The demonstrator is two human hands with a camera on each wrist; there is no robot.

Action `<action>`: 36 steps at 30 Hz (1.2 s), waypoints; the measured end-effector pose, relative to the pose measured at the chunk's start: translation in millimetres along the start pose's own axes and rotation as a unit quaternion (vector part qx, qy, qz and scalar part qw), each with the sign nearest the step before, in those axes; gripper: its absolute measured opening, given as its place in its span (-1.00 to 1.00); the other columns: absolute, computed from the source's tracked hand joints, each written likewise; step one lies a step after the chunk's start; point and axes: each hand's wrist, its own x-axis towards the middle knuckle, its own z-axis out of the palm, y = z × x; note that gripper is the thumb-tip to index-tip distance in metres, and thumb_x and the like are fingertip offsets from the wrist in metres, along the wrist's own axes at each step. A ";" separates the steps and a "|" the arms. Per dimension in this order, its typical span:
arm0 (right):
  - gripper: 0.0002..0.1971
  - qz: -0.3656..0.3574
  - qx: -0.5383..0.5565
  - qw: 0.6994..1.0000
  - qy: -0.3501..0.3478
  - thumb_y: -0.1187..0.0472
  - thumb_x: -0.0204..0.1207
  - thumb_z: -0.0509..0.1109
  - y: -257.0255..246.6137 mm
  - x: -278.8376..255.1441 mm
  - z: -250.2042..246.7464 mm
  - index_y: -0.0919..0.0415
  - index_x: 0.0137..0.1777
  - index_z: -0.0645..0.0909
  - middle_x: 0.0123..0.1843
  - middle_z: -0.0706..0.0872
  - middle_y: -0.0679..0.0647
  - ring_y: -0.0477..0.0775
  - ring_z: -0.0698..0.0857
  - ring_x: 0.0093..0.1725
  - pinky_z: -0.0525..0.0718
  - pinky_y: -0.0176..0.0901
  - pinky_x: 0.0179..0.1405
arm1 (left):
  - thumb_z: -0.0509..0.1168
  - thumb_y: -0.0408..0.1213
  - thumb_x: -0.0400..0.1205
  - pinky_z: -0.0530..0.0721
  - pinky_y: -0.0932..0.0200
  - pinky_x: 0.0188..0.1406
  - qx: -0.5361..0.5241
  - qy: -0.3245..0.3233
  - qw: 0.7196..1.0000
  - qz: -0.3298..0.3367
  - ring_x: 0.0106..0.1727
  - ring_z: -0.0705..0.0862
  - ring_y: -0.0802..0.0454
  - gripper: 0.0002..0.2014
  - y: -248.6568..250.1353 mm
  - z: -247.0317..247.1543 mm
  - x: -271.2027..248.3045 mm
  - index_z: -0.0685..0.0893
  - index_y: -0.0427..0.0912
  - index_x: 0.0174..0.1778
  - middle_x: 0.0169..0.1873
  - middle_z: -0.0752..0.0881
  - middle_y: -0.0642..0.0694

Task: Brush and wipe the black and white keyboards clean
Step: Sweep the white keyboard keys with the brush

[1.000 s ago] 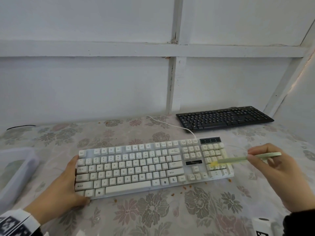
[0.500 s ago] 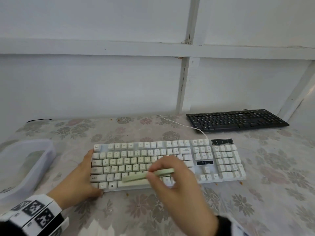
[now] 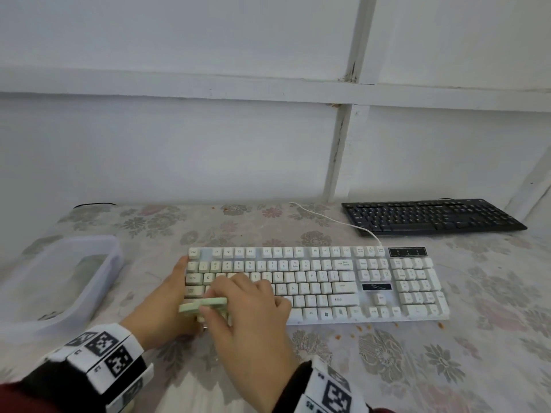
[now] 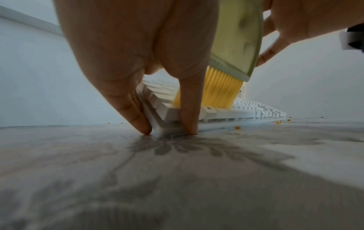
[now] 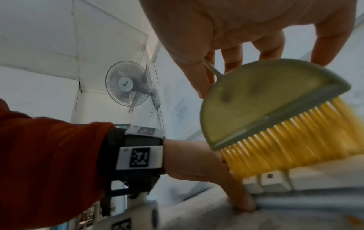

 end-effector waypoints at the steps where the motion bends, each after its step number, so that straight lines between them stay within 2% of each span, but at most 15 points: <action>1: -0.85 0.010 -0.003 1.000 0.005 -0.06 0.63 0.14 4.3 -0.2 -2.8 -0.14 0.13 0.45 0.18 0.51 -0.20 -0.01 0.37 0.18 0.25 0.09 0.22 | 0.58 -0.20 0.25 0.46 0.71 -0.03 -0.001 0.000 1.000 -0.008 0.15 0.48 0.66 -0.08 -1.4 0.3 0.5 0.14 0.13 0.42 0.19 0.45 0.36; 3: -0.84 0.045 -0.002 0.999 0.007 -0.05 0.64 0.15 15.0 -1.0 -10.4 -0.12 0.15 0.47 0.21 0.53 -0.24 -0.04 0.39 0.20 0.28 0.08 0.25 | 0.60 -0.28 0.20 0.58 0.56 0.00 -0.009 -0.012 1.000 -0.022 0.13 0.58 0.50 0.04 -6.3 0.6 1.4 0.09 0.18 0.47 0.21 0.49 0.32; 5: -0.82 0.069 -0.015 0.997 0.011 -0.05 0.65 0.14 23.0 -3.2 -17.6 -0.12 0.17 0.47 0.22 0.53 -0.26 -0.07 0.39 0.20 0.29 0.03 0.27 | 0.57 -0.33 0.19 0.63 0.47 -0.03 -0.002 -0.018 0.999 -0.032 0.12 0.63 0.38 0.07 -8.3 0.1 0.8 0.04 0.25 0.47 0.20 0.51 0.29; 7: -0.76 0.065 -0.033 0.997 0.017 -0.12 0.61 0.08 23.2 -5.6 -20.6 -0.13 0.15 0.46 0.19 0.52 -0.27 -0.10 0.39 0.19 0.27 -0.01 0.26 | 0.55 -0.35 0.19 0.62 0.46 -0.04 0.001 -0.019 0.999 -0.031 0.12 0.61 0.36 0.07 -8.0 0.0 0.5 0.02 0.27 0.46 0.19 0.49 0.30; 9: -0.70 0.048 -0.024 0.999 0.012 -0.16 0.51 0.01 17.2 -7.8 -20.5 -0.14 0.11 0.46 0.15 0.51 -0.26 -0.12 0.39 0.17 0.26 -0.02 0.26 | 0.55 -0.34 0.17 0.64 0.38 0.03 -0.005 -0.015 1.000 -0.027 0.14 0.63 0.32 0.08 -8.8 0.5 0.7 0.04 0.22 0.48 0.21 0.51 0.26; 11: -0.78 0.033 -0.006 0.999 0.004 -0.15 0.57 0.07 12.7 -8.9 -17.6 -0.14 0.07 0.46 0.13 0.52 -0.24 -0.13 0.40 0.15 0.28 -0.01 0.27 | 0.57 -0.33 0.16 0.67 0.29 0.09 -0.010 -0.014 0.999 -0.027 0.16 0.63 0.30 0.09 -9.9 0.3 1.1 0.07 0.17 0.51 0.23 0.52 0.23; 13: -0.80 0.028 -0.010 0.999 0.015 -0.14 0.58 0.08 15.7 -9.6 -16.7 -0.13 0.06 0.46 0.12 0.52 -0.24 -0.13 0.41 0.14 0.29 0.00 0.27 | 0.58 -0.30 0.17 0.66 0.34 0.08 -0.011 -0.016 1.000 -0.025 0.16 0.63 0.34 0.08 -9.1 0.3 1.0 0.07 0.17 0.51 0.23 0.52 0.25; 16: -0.86 0.071 -0.019 0.996 0.044 -0.07 0.63 0.16 31.0 -11.4 -29.2 -0.13 0.09 0.49 0.13 0.55 -0.29 -0.15 0.44 0.17 0.27 -0.05 0.26 | 0.57 -0.30 0.20 0.63 0.43 0.00 -0.008 -0.020 0.999 -0.025 0.15 0.59 0.40 0.06 -6.9 -0.5 -0.1 0.06 0.22 0.50 0.21 0.50 0.30; 19: -0.89 0.089 -0.050 0.993 0.064 -0.03 0.64 0.18 43.5 -18.1 -43.7 -0.16 0.09 0.49 0.12 0.55 -0.31 -0.16 0.45 0.15 0.30 -0.09 0.26 | 0.55 -0.32 0.21 0.60 0.46 -0.07 0.003 -0.022 0.999 -0.032 0.15 0.57 0.38 0.09 -6.6 -0.9 -0.7 0.00 0.24 0.51 0.22 0.44 0.34; 22: -0.94 0.061 0.004 0.994 0.096 -0.05 0.58 0.20 46.4 -23.1 -46.1 -0.19 -0.08 0.49 0.01 0.58 -0.32 -0.22 0.47 0.09 0.44 -0.03 0.23 | 0.55 -0.34 0.21 0.61 0.47 -0.09 0.006 -0.023 0.999 -0.033 0.14 0.58 0.36 0.09 -7.4 -0.7 -0.3 -0.01 0.26 0.50 0.21 0.43 0.34; 25: -0.93 0.041 0.080 0.991 0.099 0.02 0.55 0.32 48.7 -25.1 -40.2 -0.17 -0.16 0.53 0.08 0.54 -0.35 -0.22 0.51 0.08 0.59 0.10 0.10 | 0.56 -0.32 0.21 0.67 0.38 -0.07 0.010 -0.022 0.999 -0.036 0.12 0.62 0.29 0.10 -9.6 -0.5 0.0 0.01 0.24 0.52 0.23 0.46 0.28; 28: -0.89 0.035 0.065 0.990 0.123 0.07 0.54 0.37 62.7 -28.5 -42.7 -0.16 -0.18 0.53 0.13 0.51 -0.37 -0.23 0.49 0.07 0.58 0.10 0.08 | 0.57 -0.29 0.19 0.70 0.30 0.00 0.009 -0.024 0.999 -0.040 0.15 0.62 0.25 0.12 -12.4 -0.1 0.3 -0.01 0.25 0.53 0.26 0.47 0.23; 31: -0.83 0.052 0.036 0.987 0.149 0.12 0.52 0.39 80.6 -33.3 -52.9 -0.18 -0.21 0.53 0.16 0.48 -0.42 -0.23 0.50 0.04 0.58 0.10 0.06 | 0.57 -0.24 0.17 0.66 0.20 0.15 0.012 -0.023 0.999 -0.041 0.23 0.58 0.22 0.13 -14.0 -0.4 0.9 -0.01 0.25 0.54 0.30 0.47 0.20; 33: -0.79 0.048 0.022 0.985 0.162 0.18 0.51 0.41 85.7 -35.9 -57.8 -0.18 -0.23 0.53 0.15 0.50 -0.41 -0.24 0.50 0.04 0.57 0.06 0.07 | 0.57 -0.23 0.17 0.64 0.23 0.15 0.017 -0.022 0.999 -0.040 0.24 0.57 0.23 0.13 -13.9 -0.5 0.8 -0.01 0.24 0.54 0.30 0.46 0.21; 36: -0.74 0.035 0.061 0.984 0.166 0.26 0.48 0.44 86.2 -38.2 -63.1 -0.17 -0.25 0.57 0.06 0.60 -0.33 -0.22 0.54 0.03 0.49 -0.25 0.04 | 0.58 -0.27 0.20 0.63 0.40 0.01 0.015 -0.022 0.999 -0.037 0.21 0.56 0.29 0.11 -12.2 -0.2 0.9 0.01 0.23 0.53 0.27 0.44 0.28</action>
